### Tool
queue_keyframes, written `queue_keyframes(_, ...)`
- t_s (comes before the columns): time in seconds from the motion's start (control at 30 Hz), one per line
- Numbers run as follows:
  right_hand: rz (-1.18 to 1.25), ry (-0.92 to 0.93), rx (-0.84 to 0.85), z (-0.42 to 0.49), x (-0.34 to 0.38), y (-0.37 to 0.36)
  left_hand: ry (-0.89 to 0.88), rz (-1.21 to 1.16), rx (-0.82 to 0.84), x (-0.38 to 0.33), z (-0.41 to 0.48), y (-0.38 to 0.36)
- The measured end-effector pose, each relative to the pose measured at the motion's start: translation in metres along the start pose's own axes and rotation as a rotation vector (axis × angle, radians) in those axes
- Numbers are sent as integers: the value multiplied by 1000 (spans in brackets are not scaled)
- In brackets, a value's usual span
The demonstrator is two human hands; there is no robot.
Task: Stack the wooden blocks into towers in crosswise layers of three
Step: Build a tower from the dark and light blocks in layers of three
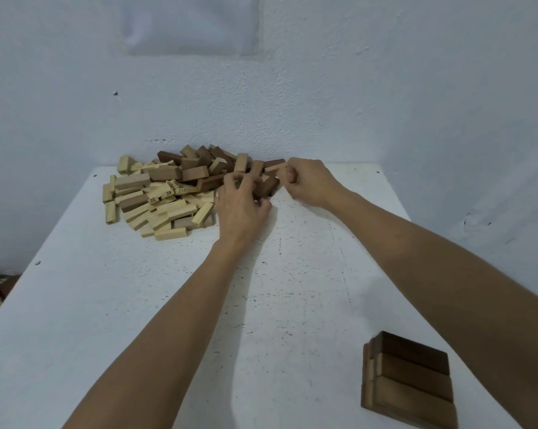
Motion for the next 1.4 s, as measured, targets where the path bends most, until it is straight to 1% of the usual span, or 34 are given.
queue_keyframes(0.1, 68, -15, 10, -14, 4, 9, -11, -93, 35, -1, -6, 3)
queue_keyframes(0.23, 127, -42, 59, -43, 13, 17, -75, -206, 85, -5, -25, 15)
queue_keyframes(0.33, 167, -95, 129, -70, 18, 19, -104, -277, 141, -8, -51, 30)
queue_keyframes(0.4, 130, -113, 208, -89, 24, 15, -104, -274, 197, -4, -71, 38)
queue_keyframes(0.5, 4, -96, 317, -119, 43, 4, -110, -268, 273, 2, -103, 53)
queue_keyframes(0.6, -114, -56, 372, -149, 70, -6, -160, -305, 323, -1, -135, 74)
queue_keyframes(0.7, -179, -17, 400, -176, 95, -19, -181, -295, 412, -1, -165, 89)
queue_keyframes(0.8, -228, 10, 370, -199, 110, -37, -208, -307, 492, -3, -192, 100)
queue_keyframes(0.9, -180, -26, 307, -215, 106, -56, -216, -328, 526, -2, -211, 108)
queue_keyframes(1.0, -79, -102, 238, -221, 94, -60, -245, -226, 488, 3, -218, 114)
queue_keyframes(1.1, 24, -130, 162, -226, 92, -56, -202, -109, 431, 14, -220, 119)
queue_keyframes(1.2, 26, -91, 101, -232, 96, -58, -188, -133, 404, 13, -221, 120)
queue_keyframes(1.3, 99, -33, 86, -239, 100, -64, -180, -179, 385, 11, -222, 118)
queue_keyframes(1.4, 162, 30, 87, -249, 101, -66, -177, -163, 405, 10, -220, 114)
Point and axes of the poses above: each hand's wrist, its own z-axis towards the middle knuckle, its own y-axis out of the back of the hand, x = y × z, the point moved 10 cm from there along z, towards the middle knuckle, and after that the axes turned 7 degrees about -y, right-handed, at the moved point
